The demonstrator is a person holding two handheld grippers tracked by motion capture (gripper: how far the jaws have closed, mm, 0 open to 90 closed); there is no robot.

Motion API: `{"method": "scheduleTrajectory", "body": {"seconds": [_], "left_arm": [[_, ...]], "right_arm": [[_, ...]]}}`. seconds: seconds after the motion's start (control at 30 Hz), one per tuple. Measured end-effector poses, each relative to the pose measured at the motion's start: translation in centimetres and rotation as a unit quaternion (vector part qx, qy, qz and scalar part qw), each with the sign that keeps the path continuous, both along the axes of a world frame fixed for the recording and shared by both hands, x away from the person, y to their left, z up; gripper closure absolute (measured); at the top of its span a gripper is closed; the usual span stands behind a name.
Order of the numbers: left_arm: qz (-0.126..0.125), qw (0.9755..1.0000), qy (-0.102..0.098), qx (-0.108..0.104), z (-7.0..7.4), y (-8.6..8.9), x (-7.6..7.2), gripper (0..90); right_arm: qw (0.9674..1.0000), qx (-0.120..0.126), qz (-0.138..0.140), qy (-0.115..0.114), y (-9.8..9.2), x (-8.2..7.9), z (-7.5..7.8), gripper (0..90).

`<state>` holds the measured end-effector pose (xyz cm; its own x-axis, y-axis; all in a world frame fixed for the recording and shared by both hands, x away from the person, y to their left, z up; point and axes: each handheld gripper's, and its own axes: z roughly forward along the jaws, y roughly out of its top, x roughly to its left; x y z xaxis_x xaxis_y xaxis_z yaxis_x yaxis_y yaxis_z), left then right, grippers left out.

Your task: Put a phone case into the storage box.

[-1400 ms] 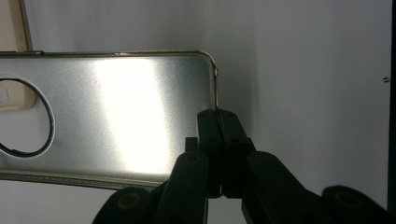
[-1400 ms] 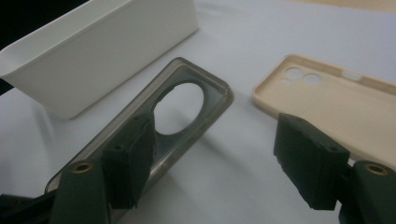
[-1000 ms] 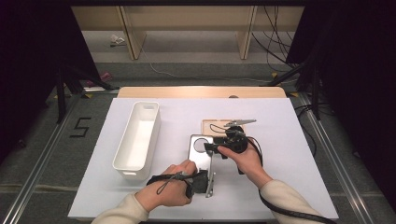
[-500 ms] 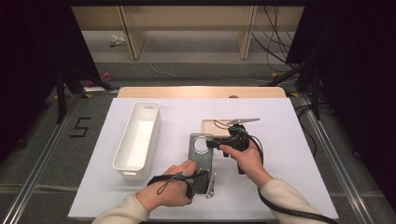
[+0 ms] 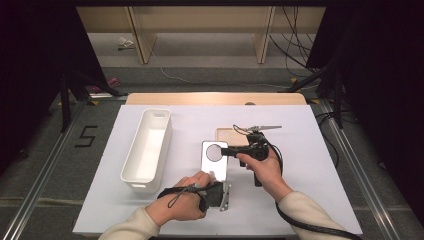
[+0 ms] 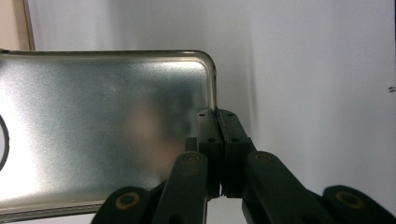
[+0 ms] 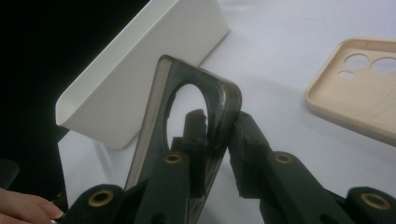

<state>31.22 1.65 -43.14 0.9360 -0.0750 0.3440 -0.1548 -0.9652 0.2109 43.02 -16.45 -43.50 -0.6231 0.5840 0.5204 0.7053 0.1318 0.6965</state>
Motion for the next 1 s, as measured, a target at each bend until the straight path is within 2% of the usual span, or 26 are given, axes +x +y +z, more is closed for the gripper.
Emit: {"method": "scheduleTrajectory", "body": {"seconds": [0.13, 0.2, 0.47, 0.57, 0.6, 0.63, 0.67, 0.7, 0.77, 0.83, 0.9, 0.97, 1.0], "left_arm": [[0.0, 1.0, 0.002, -0.004, -0.1, 0.0, 0.1, 88.2], [-0.006, 1.0, -0.005, -0.002, -0.1, 0.0, 0.2, 88.2], [0.0, 0.9999, -0.01, -0.01, 0.0, 0.3, 0.5, 87.8], [0.006, 0.9998, -0.01, -0.016, 0.0, 0.4, 0.6, 86.6], [0.008, 0.9997, -0.01, -0.019, 0.0, 0.5, 0.7, 85.5], [0.008, 0.9997, -0.01, -0.019, 0.0, 0.5, 0.7, 84.1], [0.01, 0.9996, -0.006, -0.025, 0.0, 0.6, 0.7, 81.4], [0.02, 0.9987, 0.0, -0.048, 0.1, 0.7, 0.7, 78.1], [0.024, 0.997, 0.006, -0.074, 0.4, 1.1, 0.8, 72.5], [0.034, 0.9937, 0.016, -0.106, 0.9, 1.4, 0.9, 64.5], [0.041, 0.989, 0.024, -0.14, 1.4, 1.9, 1.0, 57.9], [0.055, 0.9819, 0.029, -0.179, 1.8, 2.6, 1.1, 49.7], [0.06, 0.9774, 0.036, -0.199, 1.9, 2.9, 1.1, 46.4]], "right_arm": [[0.9999, 0.011, 0.002, 0.008, -0.1, -0.1, 0.2, 80.2], [0.9999, 0.014, 0.005, 0.006, -0.1, -0.2, 0.4, 80.6], [0.9996, 0.027, 0.005, 0.0, -0.2, -0.3, 1.0, 81.4], [0.9995, 0.032, 0.005, -0.004, -0.2, -0.5, 1.3, 81.9], [0.9995, 0.03, 0.004, -0.012, -0.2, -0.5, 1.5, 81.9], [0.9996, 0.012, 0.003, -0.024, -0.1, -0.6, 1.7, 82.0], [0.9995, 0.017, 0.004, -0.025, -0.2, -0.6, 1.7, 82.0], [0.9994, 0.029, 0.001, -0.021, -0.3, -0.6, 1.7, 82.0], [0.9992, 0.03, 0.0, -0.026, -0.5, -0.6, 1.9, 82.0], [0.999, 0.033, -0.003, -0.03, -0.6, -0.6, 2.1, 82.0], [0.9988, 0.036, -0.004, -0.034, -0.8, -0.7, 2.3, 81.9], [0.9985, 0.04, -0.005, -0.037, -0.9, -0.8, 2.5, 81.9], [0.9984, 0.041, -0.005, -0.039, -0.9, -0.8, 2.5, 81.9]]}}
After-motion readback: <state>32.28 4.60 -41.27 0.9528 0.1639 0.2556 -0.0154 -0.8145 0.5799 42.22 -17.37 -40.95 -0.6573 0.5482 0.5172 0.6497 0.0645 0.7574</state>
